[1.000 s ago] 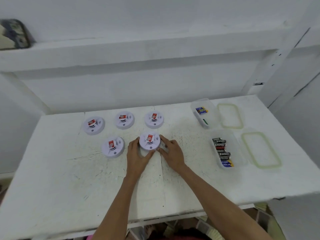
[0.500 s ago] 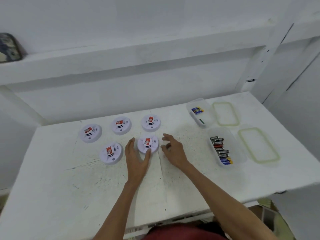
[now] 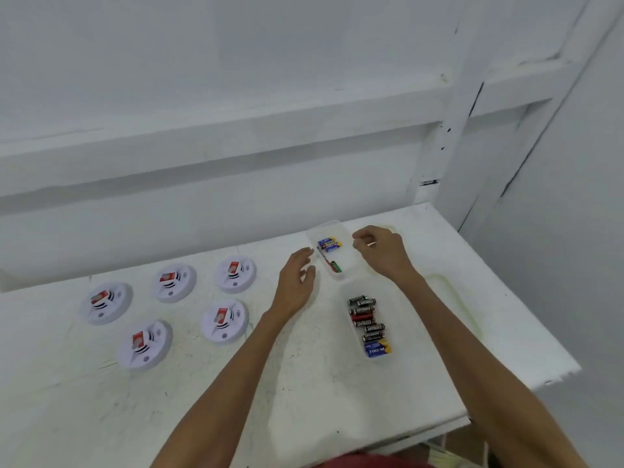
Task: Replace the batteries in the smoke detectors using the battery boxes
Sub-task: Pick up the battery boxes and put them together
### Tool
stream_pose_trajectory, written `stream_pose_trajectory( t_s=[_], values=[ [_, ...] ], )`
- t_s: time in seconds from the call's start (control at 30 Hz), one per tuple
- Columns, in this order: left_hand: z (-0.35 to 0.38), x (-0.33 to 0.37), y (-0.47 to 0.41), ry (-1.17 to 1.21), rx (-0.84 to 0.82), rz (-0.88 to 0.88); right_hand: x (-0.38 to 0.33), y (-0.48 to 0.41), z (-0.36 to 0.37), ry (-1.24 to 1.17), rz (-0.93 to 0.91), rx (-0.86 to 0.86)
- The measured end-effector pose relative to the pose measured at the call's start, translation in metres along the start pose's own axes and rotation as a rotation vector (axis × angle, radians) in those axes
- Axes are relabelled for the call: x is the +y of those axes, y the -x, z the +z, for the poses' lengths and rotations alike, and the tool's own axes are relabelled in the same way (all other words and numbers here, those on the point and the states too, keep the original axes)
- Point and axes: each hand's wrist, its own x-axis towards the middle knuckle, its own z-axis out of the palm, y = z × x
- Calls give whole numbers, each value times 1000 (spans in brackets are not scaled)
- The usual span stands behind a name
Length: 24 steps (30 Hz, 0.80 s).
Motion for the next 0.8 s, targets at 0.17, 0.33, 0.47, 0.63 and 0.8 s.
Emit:
stream_pose_trajectory(
  t_s=[0.17, 0.33, 0.47, 0.63, 0.8],
  values=[
    [20, 16, -41, -44, -39, -76, 52, -32, -32, 80, 149, 62],
    [29, 14, -54, -170, -124, -130, 91, -41, -33, 141, 245, 111],
    [38, 10, -53, -190, -175, -123, 106, -44, -27, 196, 347, 58],
    [43, 6, -53, -204, -201, -117, 109, -43, -16, 314, 421, 31],
    [42, 9, -50, -123, -194, -164, 109, -47, -7, 338, 530, 67]
  ],
)
